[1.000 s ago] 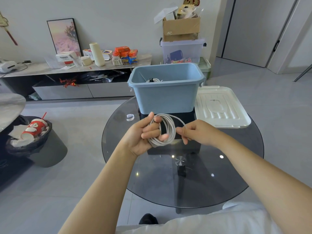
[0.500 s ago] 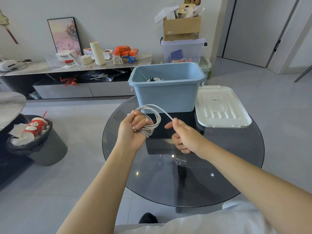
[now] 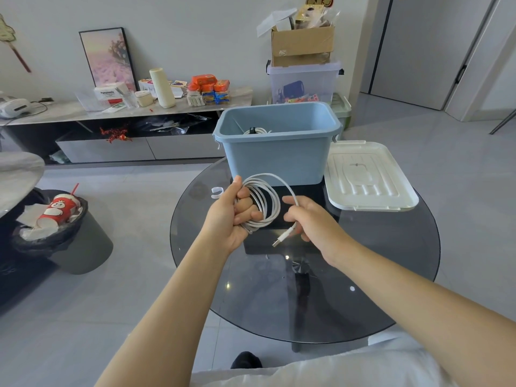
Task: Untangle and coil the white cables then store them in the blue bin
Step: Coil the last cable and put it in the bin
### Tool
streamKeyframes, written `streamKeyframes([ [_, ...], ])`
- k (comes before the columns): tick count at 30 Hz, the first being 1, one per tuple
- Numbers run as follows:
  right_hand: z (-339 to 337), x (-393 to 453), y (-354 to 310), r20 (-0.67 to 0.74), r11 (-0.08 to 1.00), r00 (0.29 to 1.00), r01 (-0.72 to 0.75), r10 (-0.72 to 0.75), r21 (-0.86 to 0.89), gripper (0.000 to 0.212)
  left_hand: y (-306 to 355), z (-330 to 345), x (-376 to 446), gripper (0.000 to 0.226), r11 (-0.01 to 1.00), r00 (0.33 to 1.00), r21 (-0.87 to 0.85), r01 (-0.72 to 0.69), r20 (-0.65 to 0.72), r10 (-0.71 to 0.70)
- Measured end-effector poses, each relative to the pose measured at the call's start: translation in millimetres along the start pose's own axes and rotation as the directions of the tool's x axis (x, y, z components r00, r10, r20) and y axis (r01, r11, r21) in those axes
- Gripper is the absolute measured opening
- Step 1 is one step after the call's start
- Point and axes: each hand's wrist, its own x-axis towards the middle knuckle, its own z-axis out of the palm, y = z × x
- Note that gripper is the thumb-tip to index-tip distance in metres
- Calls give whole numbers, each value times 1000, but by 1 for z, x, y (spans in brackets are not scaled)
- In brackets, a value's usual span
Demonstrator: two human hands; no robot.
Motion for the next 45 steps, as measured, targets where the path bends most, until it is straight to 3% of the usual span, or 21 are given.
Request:
streamKeyframes([
  [6, -2, 1, -4, -133, 950, 951, 254, -280, -182, 44, -2, 1, -4, 42, 952, 994, 298, 65, 68, -90],
  [9, -3, 4, -1, -20, 909, 950, 291, -311, -297, 48, -4, 4, -8, 40, 944, 972, 306, 121, 158, -176],
  [12, -8, 2, 3, 124, 952, 969, 237, -216, -194, 51, -6, 6, -10, 39, 951, 954, 262, 163, 206, -220],
  [16, -10, 2, 2, 124, 969, 973, 210, -195, -130, 47, -5, 2, -10, 38, 950, 949, 259, 177, 212, -235],
  [21, -14, 6, 2, 267, 989, 953, 120, -140, 90, 61, -4, 1, -12, 39, 950, 935, 237, 202, 242, -259],
  [26, -17, 4, 3, 369, 977, 918, 73, -144, 200, 46, -2, -2, -14, 41, 935, 909, 239, 262, 266, -322],
  [31, -14, 5, 4, 205, 982, 963, 187, -176, -33, 32, -5, 0, -12, 37, 911, 951, 373, 176, 176, -255],
  [36, -11, 4, -2, 132, 978, 976, 187, -174, -92, 34, -14, 2, -9, 39, 841, 986, 541, 17, 130, -103],
  [42, -8, 5, -4, 29, 924, 960, 277, -280, -262, 43, -27, 10, -12, 44, 592, 985, 791, -156, 81, 151],
  [45, -8, 8, -3, -28, 904, 941, 314, -336, -291, 35, -30, 13, -11, 45, 693, 996, 717, -75, 21, 86],
])
